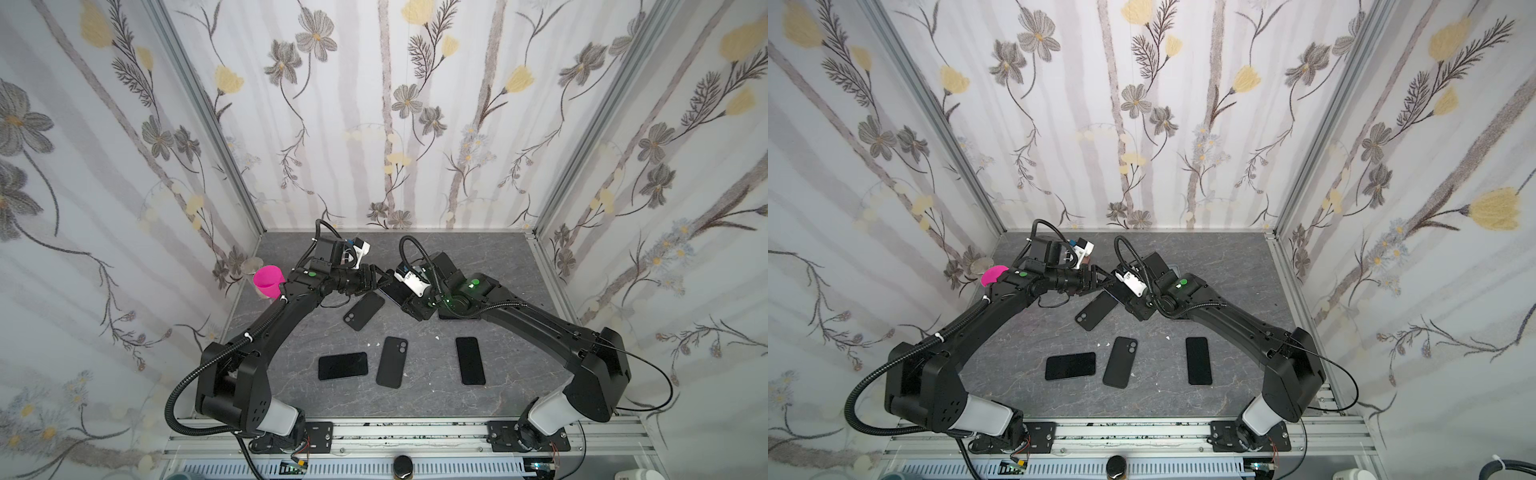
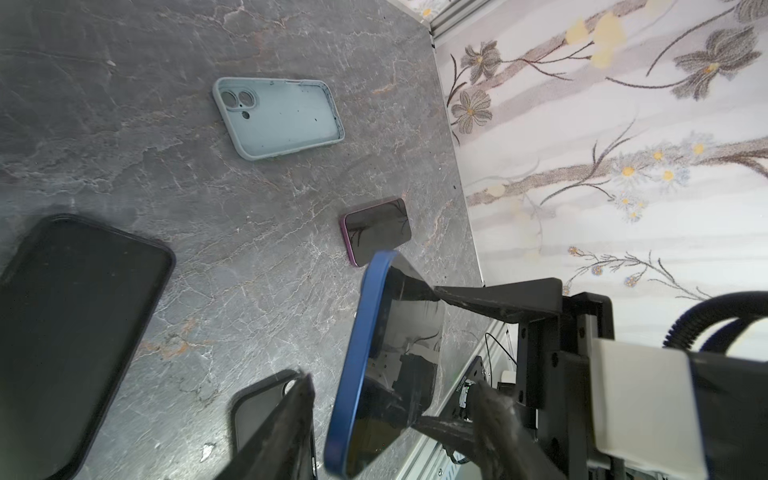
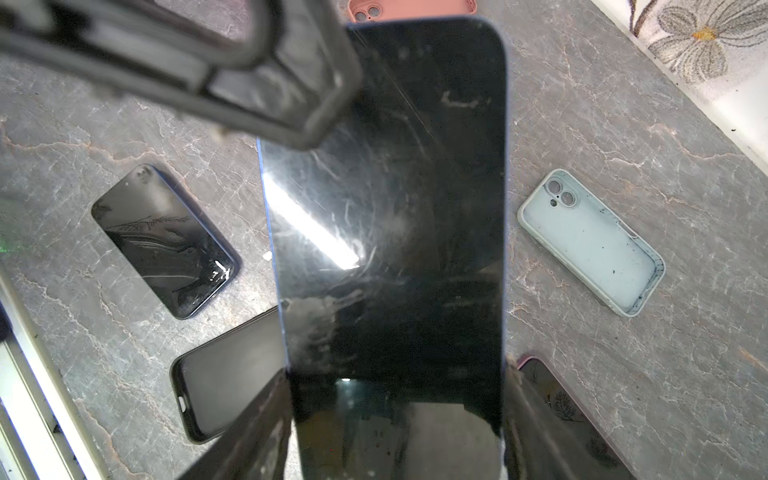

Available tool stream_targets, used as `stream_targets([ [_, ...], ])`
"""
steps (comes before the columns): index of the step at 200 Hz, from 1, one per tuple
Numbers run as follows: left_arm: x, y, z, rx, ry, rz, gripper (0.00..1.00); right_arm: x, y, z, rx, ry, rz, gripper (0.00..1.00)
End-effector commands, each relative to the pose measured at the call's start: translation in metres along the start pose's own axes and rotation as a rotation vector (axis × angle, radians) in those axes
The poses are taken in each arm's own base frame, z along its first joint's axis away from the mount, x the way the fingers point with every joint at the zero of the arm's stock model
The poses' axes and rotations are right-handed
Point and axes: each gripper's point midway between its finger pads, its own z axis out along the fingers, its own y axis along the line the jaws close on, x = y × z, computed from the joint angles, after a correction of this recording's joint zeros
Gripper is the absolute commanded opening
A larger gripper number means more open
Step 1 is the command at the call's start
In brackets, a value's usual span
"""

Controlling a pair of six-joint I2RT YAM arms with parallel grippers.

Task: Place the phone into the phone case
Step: 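Lift the phone with the right gripper while the left gripper grasps its edge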

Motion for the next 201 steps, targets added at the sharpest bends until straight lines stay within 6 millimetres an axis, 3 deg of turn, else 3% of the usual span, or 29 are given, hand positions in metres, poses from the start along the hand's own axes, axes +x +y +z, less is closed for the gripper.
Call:
stream_targets([
  [1,0.0,-0.008,0.0,0.029,0.006,0.003,0.48,-0.011,0.005,-0.007,-0.019,-0.04,-0.027,0.35],
  [59,0.006,-0.015,-0.002,0.061,0.025,0.0,0.23,-0.018,0.014,-0.01,-0.058,-0.074,-0.049,0.35],
  [90,0.009,-0.027,-0.006,0.119,0.027,0.008,0.0,-0.021,0.016,-0.012,-0.069,-0.088,-0.051,0.35],
  [153,0.002,-0.042,-0.018,0.142,-0.044,0.041,0.0,-0.026,0.012,-0.012,-0.048,-0.101,-0.046,0.37],
  [201,-0.013,-0.05,-0.031,0.133,-0.157,0.05,0.0,-0.031,0.0,-0.017,0.021,-0.109,-0.007,0.58],
])
